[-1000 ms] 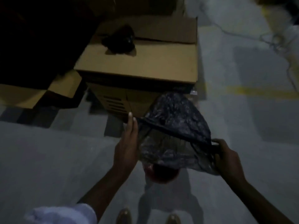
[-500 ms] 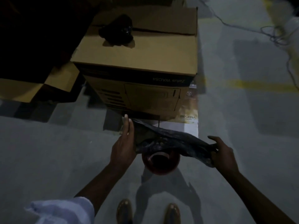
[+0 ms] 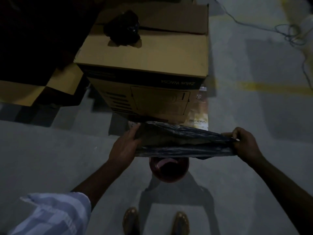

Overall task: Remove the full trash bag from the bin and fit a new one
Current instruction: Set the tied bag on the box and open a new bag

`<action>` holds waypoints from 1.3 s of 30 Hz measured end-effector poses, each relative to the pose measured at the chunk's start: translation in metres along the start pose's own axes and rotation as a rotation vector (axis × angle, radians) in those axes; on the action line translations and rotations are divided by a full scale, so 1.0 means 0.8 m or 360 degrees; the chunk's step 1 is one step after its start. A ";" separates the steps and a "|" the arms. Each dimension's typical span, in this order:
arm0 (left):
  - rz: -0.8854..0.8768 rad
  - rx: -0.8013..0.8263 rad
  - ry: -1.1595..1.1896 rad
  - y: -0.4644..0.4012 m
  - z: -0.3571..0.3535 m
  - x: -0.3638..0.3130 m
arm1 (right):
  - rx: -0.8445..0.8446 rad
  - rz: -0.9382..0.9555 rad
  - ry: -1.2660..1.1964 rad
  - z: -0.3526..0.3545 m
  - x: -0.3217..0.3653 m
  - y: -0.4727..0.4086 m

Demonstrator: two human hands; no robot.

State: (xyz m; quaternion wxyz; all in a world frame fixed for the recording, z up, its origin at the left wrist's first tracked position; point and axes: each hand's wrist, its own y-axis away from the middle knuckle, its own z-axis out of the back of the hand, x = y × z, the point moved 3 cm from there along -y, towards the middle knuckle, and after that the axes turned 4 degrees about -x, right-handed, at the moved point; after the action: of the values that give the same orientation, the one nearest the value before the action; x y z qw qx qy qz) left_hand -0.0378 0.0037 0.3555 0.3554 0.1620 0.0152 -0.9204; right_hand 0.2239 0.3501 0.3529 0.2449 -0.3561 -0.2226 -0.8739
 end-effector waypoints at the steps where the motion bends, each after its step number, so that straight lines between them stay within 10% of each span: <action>1: 0.0063 0.0076 -0.0026 -0.001 -0.004 0.006 | 0.0021 0.0003 0.0003 0.002 0.000 -0.002; 11: 0.0276 0.0432 0.0058 0.003 -0.022 0.015 | 0.0206 -0.0087 0.0061 0.000 -0.013 -0.006; 18: 0.1010 -0.0008 0.0646 -0.027 0.004 -0.008 | -0.0134 -0.0139 0.0179 -0.001 -0.010 0.006; 28: 0.0419 0.0216 0.0597 -0.043 0.012 -0.026 | -0.0191 -0.0069 0.0763 -0.007 -0.027 0.033; 31: 0.0267 0.0386 0.0653 -0.042 0.009 -0.047 | -0.0371 0.0434 0.0803 -0.023 0.022 0.060; 35: 0.0102 0.0450 0.0663 -0.047 0.008 -0.075 | 0.0096 0.1315 0.0199 -0.111 0.154 0.136; 39: 0.0089 0.0503 0.0657 -0.046 0.015 -0.082 | 0.0239 0.1062 0.0331 -0.180 0.152 0.082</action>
State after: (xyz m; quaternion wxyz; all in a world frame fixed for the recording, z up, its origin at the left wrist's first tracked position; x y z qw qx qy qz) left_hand -0.0200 0.0720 0.3841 0.3404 0.4004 -0.0612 -0.8486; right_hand 0.1126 0.1847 0.3624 0.5635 -0.2993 -0.1315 -0.7587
